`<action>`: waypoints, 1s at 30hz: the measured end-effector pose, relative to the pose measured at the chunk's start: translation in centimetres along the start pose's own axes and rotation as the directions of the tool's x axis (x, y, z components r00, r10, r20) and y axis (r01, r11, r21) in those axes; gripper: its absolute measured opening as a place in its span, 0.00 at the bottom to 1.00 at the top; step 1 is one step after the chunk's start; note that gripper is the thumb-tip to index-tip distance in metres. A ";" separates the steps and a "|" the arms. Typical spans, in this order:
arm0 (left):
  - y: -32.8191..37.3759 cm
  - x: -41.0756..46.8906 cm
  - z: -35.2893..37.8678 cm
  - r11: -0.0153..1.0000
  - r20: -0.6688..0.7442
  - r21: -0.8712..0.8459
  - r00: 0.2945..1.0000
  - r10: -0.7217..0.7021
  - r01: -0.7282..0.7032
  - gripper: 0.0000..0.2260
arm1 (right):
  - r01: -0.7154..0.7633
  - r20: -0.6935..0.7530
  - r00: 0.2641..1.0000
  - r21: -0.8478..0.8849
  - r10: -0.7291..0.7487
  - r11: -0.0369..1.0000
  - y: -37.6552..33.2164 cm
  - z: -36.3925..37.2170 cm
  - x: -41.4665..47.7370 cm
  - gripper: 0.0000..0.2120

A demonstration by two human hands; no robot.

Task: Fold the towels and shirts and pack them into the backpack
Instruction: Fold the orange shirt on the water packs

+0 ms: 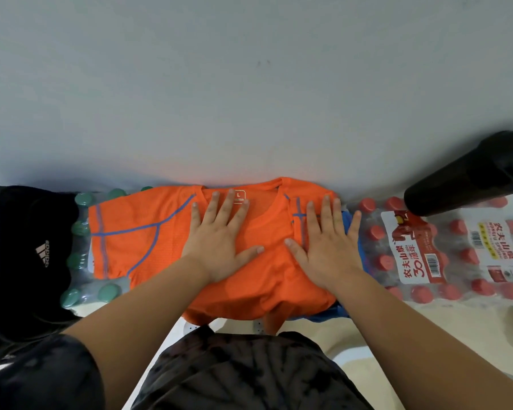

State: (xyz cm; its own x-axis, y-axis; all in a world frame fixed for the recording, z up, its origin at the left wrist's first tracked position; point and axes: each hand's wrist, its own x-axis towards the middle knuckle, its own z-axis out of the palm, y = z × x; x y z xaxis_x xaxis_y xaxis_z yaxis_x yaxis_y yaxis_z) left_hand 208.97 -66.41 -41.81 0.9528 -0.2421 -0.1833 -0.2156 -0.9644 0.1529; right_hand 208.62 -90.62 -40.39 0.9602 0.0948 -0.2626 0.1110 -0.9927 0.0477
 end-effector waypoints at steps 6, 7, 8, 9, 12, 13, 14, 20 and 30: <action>-5.0 -4.6 -1.4 0.967 -0.127 -0.094 0.961 -0.247 0.236 0.37 | 0.295 -0.156 0.948 0.109 -0.277 0.949 -7.3 -2.8 0.1 0.45; -6.2 -5.3 -1.5 0.950 -0.138 -0.115 0.943 -0.303 0.289 0.36 | 0.342 -0.156 0.934 0.122 -0.322 0.932 -8.9 -3.0 0.1 0.44; -7.4 -5.9 -1.8 0.932 -0.151 -0.129 0.922 -0.355 0.338 0.36 | 0.373 -0.138 0.924 0.128 -0.356 0.919 -10.4 -3.0 0.2 0.44; -8.7 -6.4 -2.0 0.915 -0.161 -0.135 0.902 -0.400 0.381 0.35 | 0.393 -0.106 0.918 0.124 -0.381 0.911 -11.8 -2.7 0.4 0.43; -11.9 -7.0 -2.9 0.854 -0.148 -0.115 0.841 -0.520 0.507 0.31 | 0.401 0.002 0.915 0.087 -0.402 0.912 -14.7 -1.5 1.4 0.41; -12.7 -6.9 -3.3 0.835 -0.136 -0.105 0.824 -0.550 0.540 0.30 | 0.396 0.026 0.917 0.080 -0.399 0.915 -15.4 -1.1 1.7 0.40; -13.4 -6.8 -3.6 0.817 -0.118 -0.098 0.808 -0.577 0.568 0.30 | 0.391 0.033 0.918 0.073 -0.394 0.917 -15.8 -0.8 2.1 0.40; -15.8 -5.4 -4.6 0.788 -0.023 -0.051 0.788 -0.615 0.614 0.29 | 0.454 -0.065 0.891 0.077 -0.449 0.888 -17.2 0.6 1.7 0.42; -17.6 -4.1 -6.5 0.752 0.133 -0.147 0.766 -0.629 0.643 0.29 | 0.444 -0.071 0.896 0.084 -0.439 0.892 -17.4 1.0 1.8 0.41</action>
State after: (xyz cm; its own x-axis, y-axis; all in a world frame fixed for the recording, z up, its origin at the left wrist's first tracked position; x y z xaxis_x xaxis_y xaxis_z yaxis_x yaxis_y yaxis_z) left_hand 210.27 -47.81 -37.48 0.8369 0.4075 -0.3655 0.4821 -0.8649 0.1395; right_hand 208.19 -73.25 -42.68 0.8297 0.5257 -0.1878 0.5035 -0.8500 -0.1548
